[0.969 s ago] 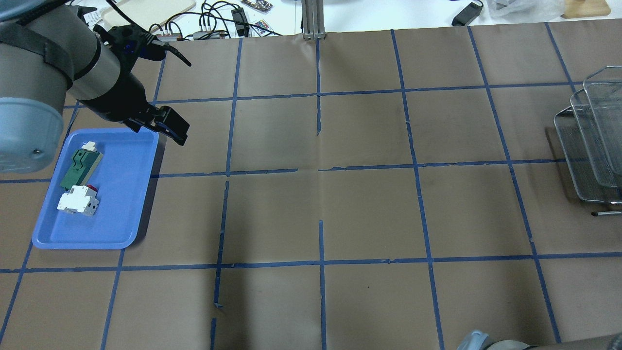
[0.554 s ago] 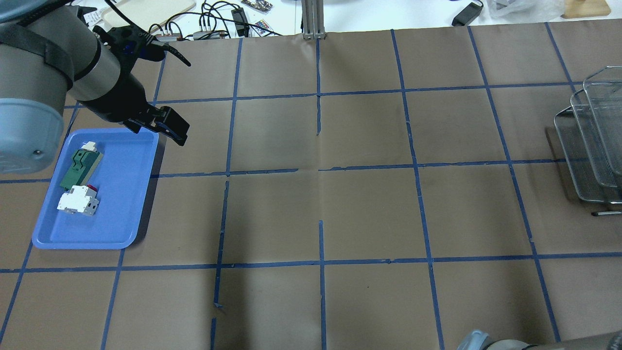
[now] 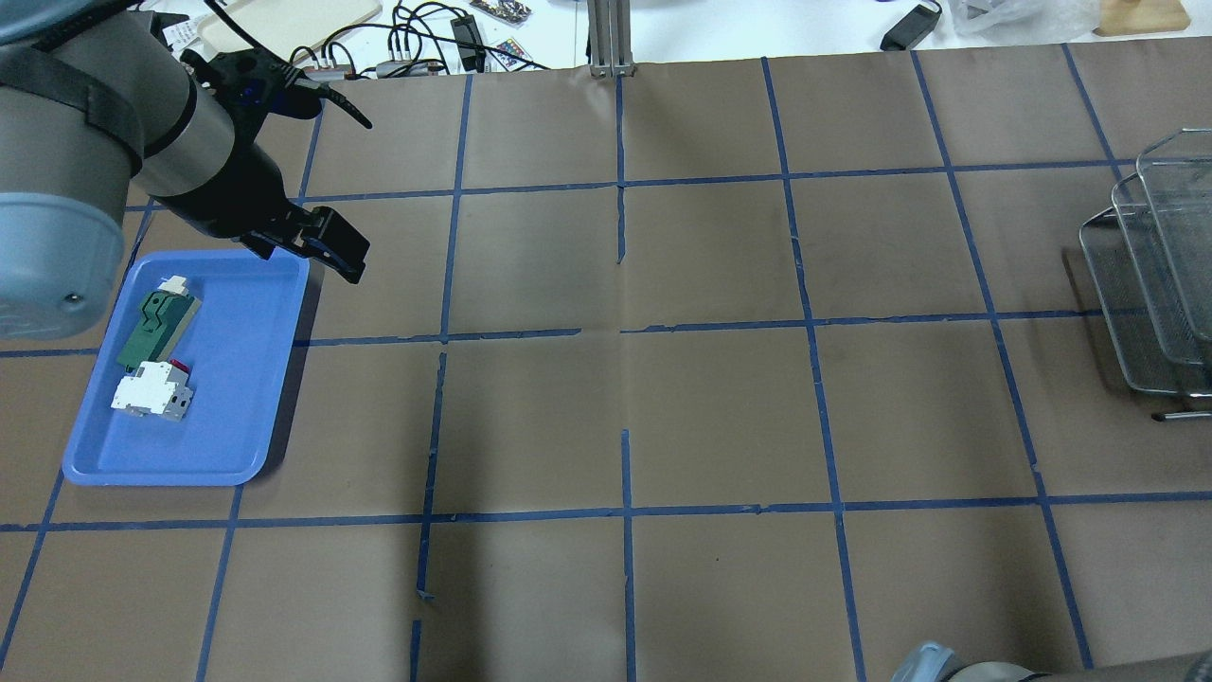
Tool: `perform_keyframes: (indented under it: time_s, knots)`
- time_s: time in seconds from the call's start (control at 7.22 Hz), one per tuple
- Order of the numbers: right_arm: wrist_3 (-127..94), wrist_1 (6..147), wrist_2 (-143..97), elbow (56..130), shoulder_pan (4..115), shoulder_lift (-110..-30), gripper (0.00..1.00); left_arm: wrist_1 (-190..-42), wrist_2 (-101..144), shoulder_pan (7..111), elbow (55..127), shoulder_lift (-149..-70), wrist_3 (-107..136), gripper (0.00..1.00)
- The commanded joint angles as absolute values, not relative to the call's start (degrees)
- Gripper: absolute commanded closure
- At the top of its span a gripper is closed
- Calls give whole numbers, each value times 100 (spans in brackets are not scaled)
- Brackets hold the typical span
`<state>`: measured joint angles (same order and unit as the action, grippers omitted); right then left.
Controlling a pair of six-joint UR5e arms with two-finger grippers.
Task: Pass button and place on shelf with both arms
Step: 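Release the button into the mesh basket with the right gripper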
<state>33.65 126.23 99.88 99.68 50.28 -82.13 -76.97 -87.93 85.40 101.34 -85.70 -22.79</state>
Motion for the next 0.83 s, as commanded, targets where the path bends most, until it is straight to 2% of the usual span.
perform_keyframes:
  time_s: [0.0,0.28,0.69]
  knots:
    - [3340,11590,9557,9949,5088,-8786,0,-7638,-9042,8543,10134,-8595,-1997,0]
    - [2939,10437,9246,9941,5202,-9297,0,-7646,-9132,8534,10134,-8622,-1978,0]
    - [865,9005,9264,9835,6613,-9798,0,-7655,-9158,8534,10125,-8605,-1925,0]
